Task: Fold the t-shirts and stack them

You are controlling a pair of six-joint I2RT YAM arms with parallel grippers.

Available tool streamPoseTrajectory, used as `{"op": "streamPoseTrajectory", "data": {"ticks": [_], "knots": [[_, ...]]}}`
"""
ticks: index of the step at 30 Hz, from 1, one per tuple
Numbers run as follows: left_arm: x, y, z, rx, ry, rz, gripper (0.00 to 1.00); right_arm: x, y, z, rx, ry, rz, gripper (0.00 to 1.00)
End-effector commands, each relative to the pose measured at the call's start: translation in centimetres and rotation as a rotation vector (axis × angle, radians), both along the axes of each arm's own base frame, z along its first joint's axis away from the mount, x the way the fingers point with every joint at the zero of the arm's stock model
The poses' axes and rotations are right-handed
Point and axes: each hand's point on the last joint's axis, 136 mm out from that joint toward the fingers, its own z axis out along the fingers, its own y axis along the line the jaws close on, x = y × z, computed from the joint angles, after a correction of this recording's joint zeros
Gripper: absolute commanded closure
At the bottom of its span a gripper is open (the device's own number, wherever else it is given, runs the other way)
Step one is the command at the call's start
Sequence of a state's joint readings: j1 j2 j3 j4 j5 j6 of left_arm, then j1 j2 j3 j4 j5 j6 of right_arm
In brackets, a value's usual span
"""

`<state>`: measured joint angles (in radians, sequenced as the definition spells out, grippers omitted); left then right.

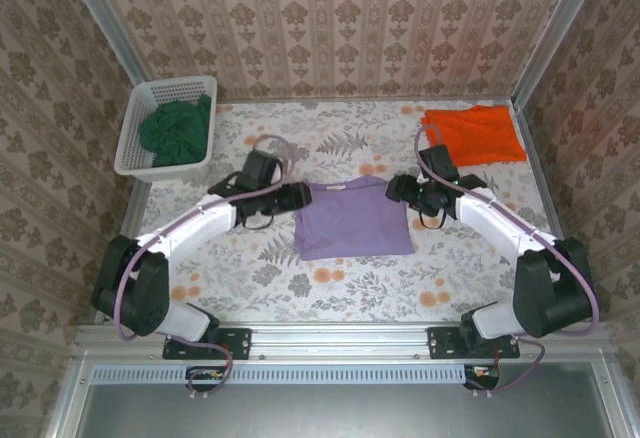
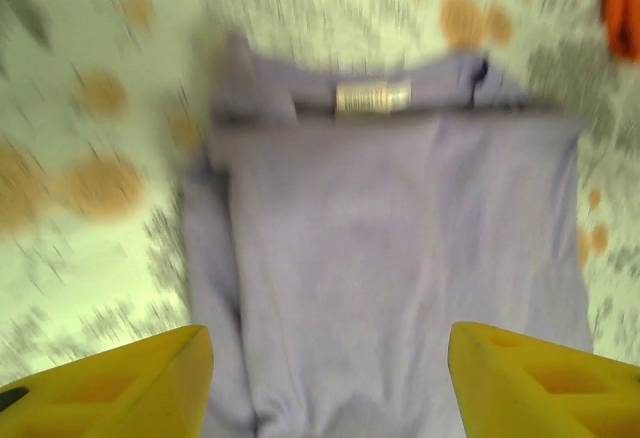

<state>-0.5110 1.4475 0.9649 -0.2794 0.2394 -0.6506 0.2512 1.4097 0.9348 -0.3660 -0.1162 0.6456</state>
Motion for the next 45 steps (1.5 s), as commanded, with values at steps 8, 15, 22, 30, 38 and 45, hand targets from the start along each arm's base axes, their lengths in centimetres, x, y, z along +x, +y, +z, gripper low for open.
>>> {"op": "streamPoseTrajectory", "data": {"ticks": [8, 15, 22, 30, 38, 45], "knots": [[5.2, -1.8, -4.4, -0.038, 0.021, -0.236, 0.43, 7.3, 0.9, -3.8, 0.027, -0.026, 0.177, 0.36], [5.3, -1.3, -7.9, -0.065, 0.077, -0.266, 0.44, 7.6, -0.8, -6.1, 0.014, 0.069, 0.194, 0.36], [4.8, -2.6, -7.5, -0.115, 0.057, -0.320, 0.65, 7.5, 0.0, -6.6, 0.055, 0.089, 0.230, 0.45], [4.5, -2.9, -7.2, -0.108, 0.050, -0.337, 0.92, 7.3, 0.3, -7.8, 0.066, 0.153, 0.245, 0.64], [3.0, -4.2, -1.8, -0.155, -0.126, -0.397, 1.00, 6.3, 1.1, -2.5, 0.146, -0.027, 0.238, 1.00], [2.4, -4.9, 3.1, -0.183, -0.283, -0.406, 1.00, 4.1, 0.2, 2.3, 0.149, -0.182, 0.181, 1.00]]}}
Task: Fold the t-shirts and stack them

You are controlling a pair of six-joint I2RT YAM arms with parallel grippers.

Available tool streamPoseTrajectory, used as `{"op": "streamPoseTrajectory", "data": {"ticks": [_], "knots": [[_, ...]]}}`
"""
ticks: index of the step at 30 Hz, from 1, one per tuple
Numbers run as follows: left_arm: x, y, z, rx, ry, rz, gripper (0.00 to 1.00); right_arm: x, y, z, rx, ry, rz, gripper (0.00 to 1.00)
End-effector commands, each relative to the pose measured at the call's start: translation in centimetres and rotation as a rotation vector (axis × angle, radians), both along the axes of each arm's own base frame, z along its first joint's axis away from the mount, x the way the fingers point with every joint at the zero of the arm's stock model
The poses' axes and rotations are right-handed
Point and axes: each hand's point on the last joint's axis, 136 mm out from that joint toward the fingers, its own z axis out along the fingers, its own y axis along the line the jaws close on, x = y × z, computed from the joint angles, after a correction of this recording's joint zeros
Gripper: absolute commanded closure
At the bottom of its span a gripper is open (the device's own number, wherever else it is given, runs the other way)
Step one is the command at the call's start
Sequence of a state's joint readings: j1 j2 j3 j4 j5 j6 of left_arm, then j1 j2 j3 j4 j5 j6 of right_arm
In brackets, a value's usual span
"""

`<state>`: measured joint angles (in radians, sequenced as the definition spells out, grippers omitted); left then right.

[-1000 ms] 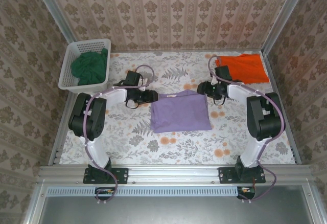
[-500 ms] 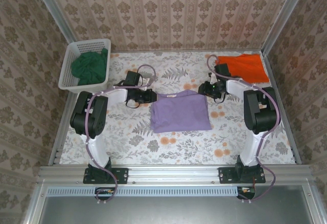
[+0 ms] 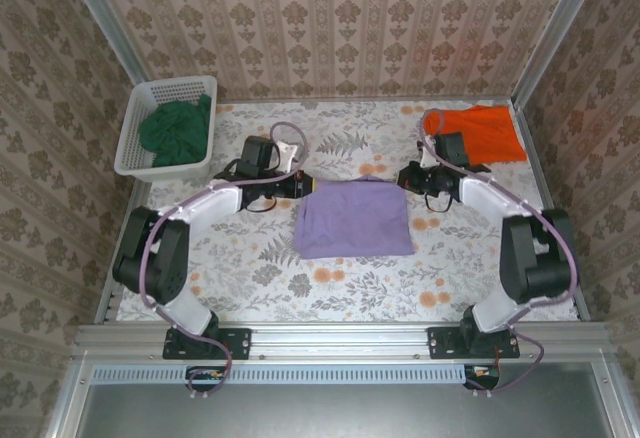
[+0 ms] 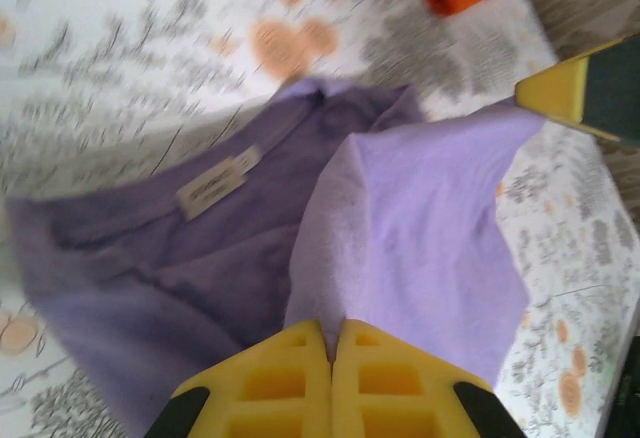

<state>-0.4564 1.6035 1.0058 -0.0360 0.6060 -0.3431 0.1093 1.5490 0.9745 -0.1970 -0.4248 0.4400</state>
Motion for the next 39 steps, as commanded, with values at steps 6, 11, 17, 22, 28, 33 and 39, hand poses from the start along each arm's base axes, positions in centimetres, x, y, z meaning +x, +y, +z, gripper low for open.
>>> {"op": "streamPoseTrajectory", "data": {"ticks": [6, 11, 17, 22, 28, 33, 39], "knots": [[5.4, 0.2, -1.3, 0.025, 0.038, 0.085, 1.00, 2.6, -3.7, 0.6, -0.048, 0.017, -0.197, 1.00], [11.4, 3.2, -6.7, 0.123, 0.195, 0.286, 0.80, 6.7, -3.5, -4.9, -0.020, 0.210, -0.200, 0.76], [12.8, 5.5, -5.6, 0.156, 0.177, 0.426, 0.33, 8.0, -5.1, -6.7, -0.074, 0.269, -0.275, 0.48], [10.1, 5.2, -1.8, 0.204, 0.073, 0.414, 0.31, 5.3, -4.5, -2.7, 0.001, 0.145, -0.317, 0.43], [3.2, -0.6, -1.2, 0.156, 0.088, 0.242, 0.34, -0.7, 0.0, -1.4, 0.111, 0.130, -0.207, 0.45], [-1.1, -3.9, -4.1, 0.094, 0.204, 0.156, 0.43, -5.0, 2.3, -4.1, 0.192, 0.235, -0.157, 0.48], [-4.6, -2.9, -11.0, 0.226, 0.297, 0.177, 0.46, -8.5, 2.7, -8.9, 0.149, 0.375, -0.110, 0.56]]}}
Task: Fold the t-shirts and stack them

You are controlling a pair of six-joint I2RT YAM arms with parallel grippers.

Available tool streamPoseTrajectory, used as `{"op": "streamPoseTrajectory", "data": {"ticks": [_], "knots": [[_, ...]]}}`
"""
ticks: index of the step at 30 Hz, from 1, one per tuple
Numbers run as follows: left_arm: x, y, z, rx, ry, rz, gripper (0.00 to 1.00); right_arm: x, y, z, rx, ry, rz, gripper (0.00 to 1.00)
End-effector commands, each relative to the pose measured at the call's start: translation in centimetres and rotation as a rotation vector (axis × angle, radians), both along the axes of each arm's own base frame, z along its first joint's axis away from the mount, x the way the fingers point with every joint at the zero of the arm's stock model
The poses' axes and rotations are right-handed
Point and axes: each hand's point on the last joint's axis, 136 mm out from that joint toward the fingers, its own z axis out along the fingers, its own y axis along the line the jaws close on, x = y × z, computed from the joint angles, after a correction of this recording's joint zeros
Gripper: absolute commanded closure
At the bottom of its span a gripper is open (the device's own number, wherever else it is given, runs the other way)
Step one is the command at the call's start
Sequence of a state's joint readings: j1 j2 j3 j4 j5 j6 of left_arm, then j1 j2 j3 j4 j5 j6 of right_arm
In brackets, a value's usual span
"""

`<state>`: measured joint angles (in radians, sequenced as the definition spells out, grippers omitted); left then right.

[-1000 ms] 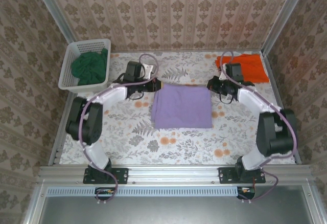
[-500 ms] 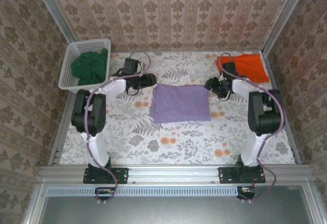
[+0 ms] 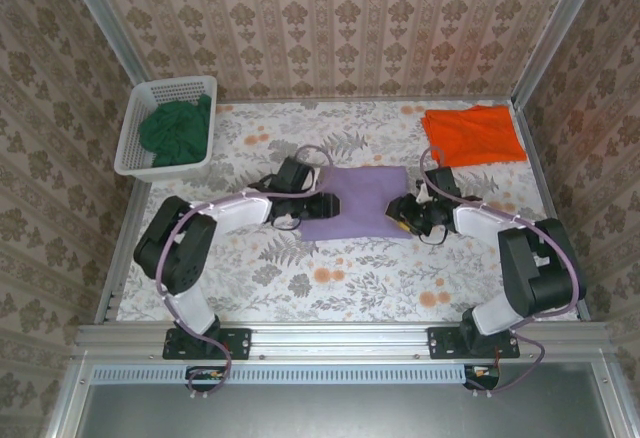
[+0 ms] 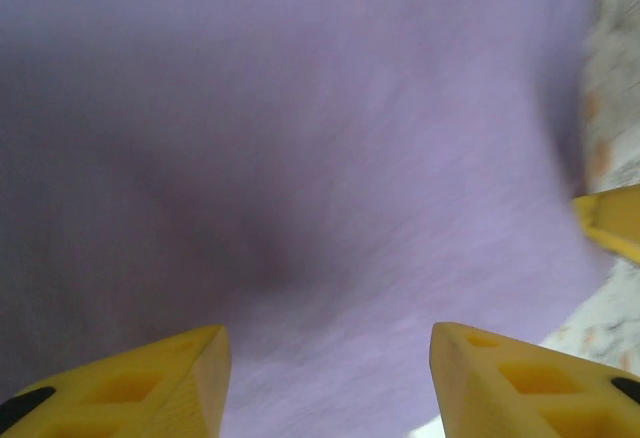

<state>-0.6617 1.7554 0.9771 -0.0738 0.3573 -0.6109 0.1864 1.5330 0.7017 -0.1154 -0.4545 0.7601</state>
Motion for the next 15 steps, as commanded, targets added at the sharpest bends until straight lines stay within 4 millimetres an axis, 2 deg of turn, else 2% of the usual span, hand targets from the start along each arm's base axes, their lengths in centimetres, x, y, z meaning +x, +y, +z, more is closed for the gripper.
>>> {"op": "streamPoseTrajectory", "data": {"ticks": [1, 5, 9, 12, 15], "knots": [[-0.7, 1.2, -2.9, 0.083, 0.025, 0.042, 0.47, -1.3, -0.4, -1.8, -0.045, 0.062, 0.026, 0.56], [-1.7, 5.7, -6.0, 0.267, 0.022, 0.122, 0.50, -2.2, -3.3, -3.0, -0.225, 0.096, 0.021, 0.56], [-2.4, 7.6, -6.5, 0.296, 0.019, 0.155, 0.50, -2.3, -4.0, -2.7, -0.275, 0.085, 0.033, 0.60], [-2.5, 7.7, -5.4, 0.290, 0.014, 0.146, 0.50, -2.1, -4.0, -1.1, -0.259, 0.026, -0.004, 0.59], [-2.1, 6.9, -2.1, 0.240, -0.030, 0.125, 0.46, -1.7, -3.0, 2.1, -0.209, -0.096, -0.025, 0.58]]}}
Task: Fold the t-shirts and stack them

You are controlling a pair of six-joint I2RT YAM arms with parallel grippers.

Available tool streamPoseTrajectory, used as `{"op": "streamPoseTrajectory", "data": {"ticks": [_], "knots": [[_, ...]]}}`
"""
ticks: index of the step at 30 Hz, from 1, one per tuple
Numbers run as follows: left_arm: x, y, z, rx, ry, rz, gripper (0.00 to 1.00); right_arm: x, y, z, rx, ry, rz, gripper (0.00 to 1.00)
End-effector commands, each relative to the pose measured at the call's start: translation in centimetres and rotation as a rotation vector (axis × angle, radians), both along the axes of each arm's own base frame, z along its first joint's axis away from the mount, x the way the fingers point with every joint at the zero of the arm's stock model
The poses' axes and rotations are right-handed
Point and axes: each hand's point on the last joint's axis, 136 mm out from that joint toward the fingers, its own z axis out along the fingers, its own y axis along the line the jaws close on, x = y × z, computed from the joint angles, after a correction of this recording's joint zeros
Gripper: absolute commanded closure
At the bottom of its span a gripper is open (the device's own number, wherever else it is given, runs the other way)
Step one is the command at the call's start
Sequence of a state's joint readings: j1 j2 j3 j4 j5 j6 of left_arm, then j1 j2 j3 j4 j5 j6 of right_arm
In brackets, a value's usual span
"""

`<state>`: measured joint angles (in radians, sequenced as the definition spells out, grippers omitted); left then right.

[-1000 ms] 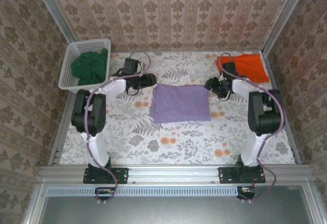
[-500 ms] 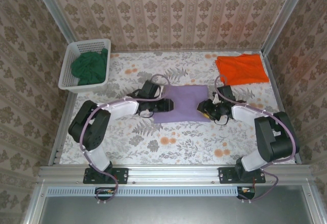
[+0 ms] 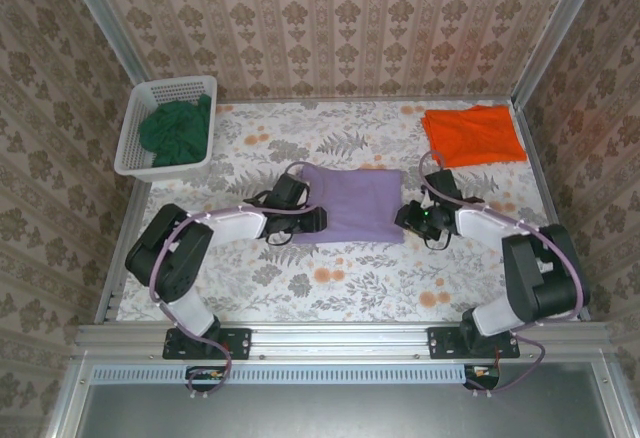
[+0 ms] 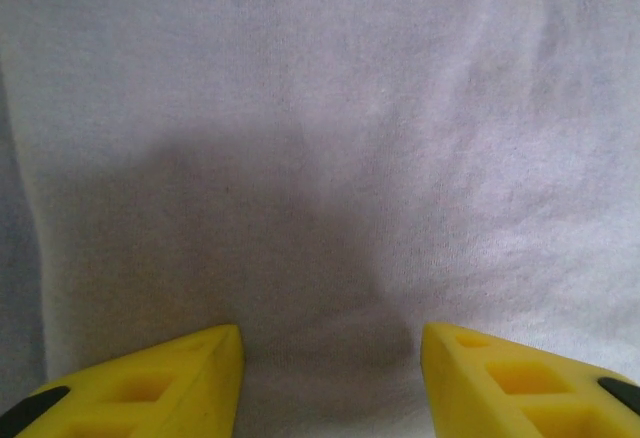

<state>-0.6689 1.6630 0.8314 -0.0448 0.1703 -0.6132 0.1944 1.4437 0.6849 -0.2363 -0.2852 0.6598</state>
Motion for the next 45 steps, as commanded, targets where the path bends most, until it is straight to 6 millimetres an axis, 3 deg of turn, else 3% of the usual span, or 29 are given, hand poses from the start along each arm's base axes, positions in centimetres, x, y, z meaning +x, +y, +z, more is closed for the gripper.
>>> {"op": "streamPoseTrajectory", "data": {"ticks": [1, 4, 7, 10, 14, 18, 25, 31, 36, 39, 45], "knots": [[-1.3, 2.2, 1.2, 0.079, 0.029, 0.014, 0.44, -0.4, 0.3, 3.1, -0.003, -0.101, -0.019, 0.57], [-1.0, 0.2, 5.5, 0.007, -0.026, -0.046, 0.41, -0.7, 2.8, 4.9, 0.068, -0.143, 0.043, 0.57], [-0.9, -0.9, 8.8, -0.063, -0.065, -0.073, 0.37, -0.6, 3.0, 5.3, 0.025, -0.111, 0.078, 0.52], [-0.6, -0.4, 11.4, -0.104, -0.102, -0.067, 0.31, 0.8, 1.6, 5.1, -0.122, -0.115, 0.118, 0.32], [-0.2, 1.9, 13.8, -0.120, -0.153, -0.023, 0.23, 3.7, 1.4, 3.5, -0.211, -0.079, 0.179, 0.24], [-0.1, 5.2, 14.6, -0.087, -0.202, 0.051, 0.15, 5.7, 1.6, 1.2, -0.264, 0.025, 0.210, 0.21], [-1.5, 9.6, 12.9, -0.008, -0.284, 0.153, 0.06, 7.5, 2.9, -0.9, -0.243, 0.052, 0.246, 0.20], [-2.4, 11.7, 10.5, 0.057, -0.312, 0.198, 0.02, 7.7, 4.9, -2.4, -0.189, 0.070, 0.290, 0.38], [-2.6, 12.5, 9.7, 0.050, -0.355, 0.225, 0.01, 8.5, 5.4, -2.6, -0.193, 0.079, 0.297, 0.59], [-2.8, 12.6, 9.7, 0.031, -0.373, 0.230, 0.01, 9.4, 5.8, -2.1, -0.186, 0.053, 0.301, 0.74], [-3.1, 13.5, 9.5, 0.019, -0.375, 0.263, 0.00, 12.2, 6.0, 0.2, -0.212, -0.057, 0.302, 0.91]]}}
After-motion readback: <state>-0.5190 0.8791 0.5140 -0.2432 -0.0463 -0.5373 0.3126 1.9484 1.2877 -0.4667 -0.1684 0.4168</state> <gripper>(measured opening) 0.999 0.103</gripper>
